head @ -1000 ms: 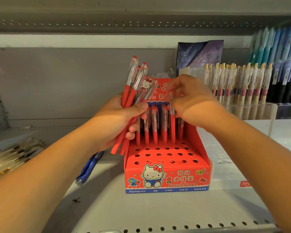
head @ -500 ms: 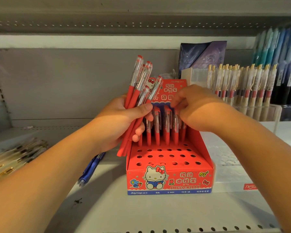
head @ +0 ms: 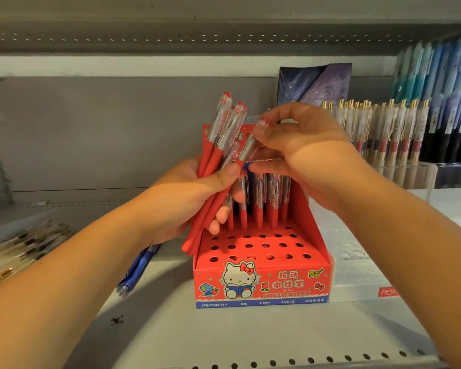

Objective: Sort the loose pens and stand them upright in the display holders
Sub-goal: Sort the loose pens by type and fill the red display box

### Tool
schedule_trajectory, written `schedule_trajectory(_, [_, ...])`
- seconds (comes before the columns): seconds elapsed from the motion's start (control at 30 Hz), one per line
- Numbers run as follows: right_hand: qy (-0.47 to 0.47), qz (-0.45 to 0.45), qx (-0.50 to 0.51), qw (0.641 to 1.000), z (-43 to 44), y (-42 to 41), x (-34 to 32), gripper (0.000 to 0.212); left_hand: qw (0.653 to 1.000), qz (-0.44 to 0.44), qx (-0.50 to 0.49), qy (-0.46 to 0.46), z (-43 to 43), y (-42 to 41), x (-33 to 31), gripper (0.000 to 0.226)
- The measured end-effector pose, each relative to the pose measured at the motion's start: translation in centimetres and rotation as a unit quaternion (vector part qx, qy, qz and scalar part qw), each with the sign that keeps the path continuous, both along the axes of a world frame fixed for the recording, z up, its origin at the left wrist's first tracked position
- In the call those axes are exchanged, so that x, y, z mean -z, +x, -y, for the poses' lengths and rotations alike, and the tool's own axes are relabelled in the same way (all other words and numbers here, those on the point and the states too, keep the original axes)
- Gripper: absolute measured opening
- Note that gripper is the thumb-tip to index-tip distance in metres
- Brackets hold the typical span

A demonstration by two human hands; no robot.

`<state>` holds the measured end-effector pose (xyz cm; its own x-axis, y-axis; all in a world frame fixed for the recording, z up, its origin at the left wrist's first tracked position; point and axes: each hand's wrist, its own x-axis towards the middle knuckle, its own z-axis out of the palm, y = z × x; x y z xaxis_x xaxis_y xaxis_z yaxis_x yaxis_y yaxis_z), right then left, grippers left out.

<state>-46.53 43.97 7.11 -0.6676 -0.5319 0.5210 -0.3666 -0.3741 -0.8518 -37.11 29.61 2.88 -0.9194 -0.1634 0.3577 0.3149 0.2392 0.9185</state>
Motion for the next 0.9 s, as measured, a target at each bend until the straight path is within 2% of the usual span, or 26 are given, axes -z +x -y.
schedule_trajectory(0.17, [-0.032, 0.009, 0.027, 0.999, -0.1, -0.3, -0.3, 0.010, 0.999, -0.016, -0.049, 0.013, 0.3, -0.3, -0.1, 0.035])
schedule_trajectory(0.27, [-0.050, 0.013, 0.055, 0.997, -0.2, -0.8, -0.6, 0.011, 0.996, -0.023, -0.088, 0.014, 0.5, -0.5, -0.2, 0.026])
schedule_trajectory(0.47, [0.012, -0.036, 0.127, 0.991, -0.6, -1.8, -1.2, 0.016, 0.995, -0.046, -0.091, 0.017, 0.8, -0.6, -0.1, 0.020])
schedule_trajectory(0.57, [0.103, -0.139, 0.188, 0.967, -0.7, -2.6, -1.0, 0.022, 0.993, -0.052, -0.101, 0.018, 0.9, -0.5, -0.2, 0.019])
schedule_trajectory(0.63, [0.131, -0.185, 0.220, 0.949, -0.6, -2.9, -0.8, 0.023, 0.993, -0.056, -0.099, 0.025, 1.0, -0.5, -0.2, 0.017])
schedule_trajectory(0.8, [0.201, -0.259, 0.290, 0.899, -0.6, -3.5, -0.5, 0.023, 0.994, -0.058, -0.092, 0.029, 1.0, -0.6, -0.2, 0.015])
schedule_trajectory(0.9, [0.217, -0.261, 0.298, 0.892, -0.6, -3.6, -0.4, 0.024, 0.994, -0.058, -0.094, 0.027, 1.0, -0.6, -0.2, 0.016])
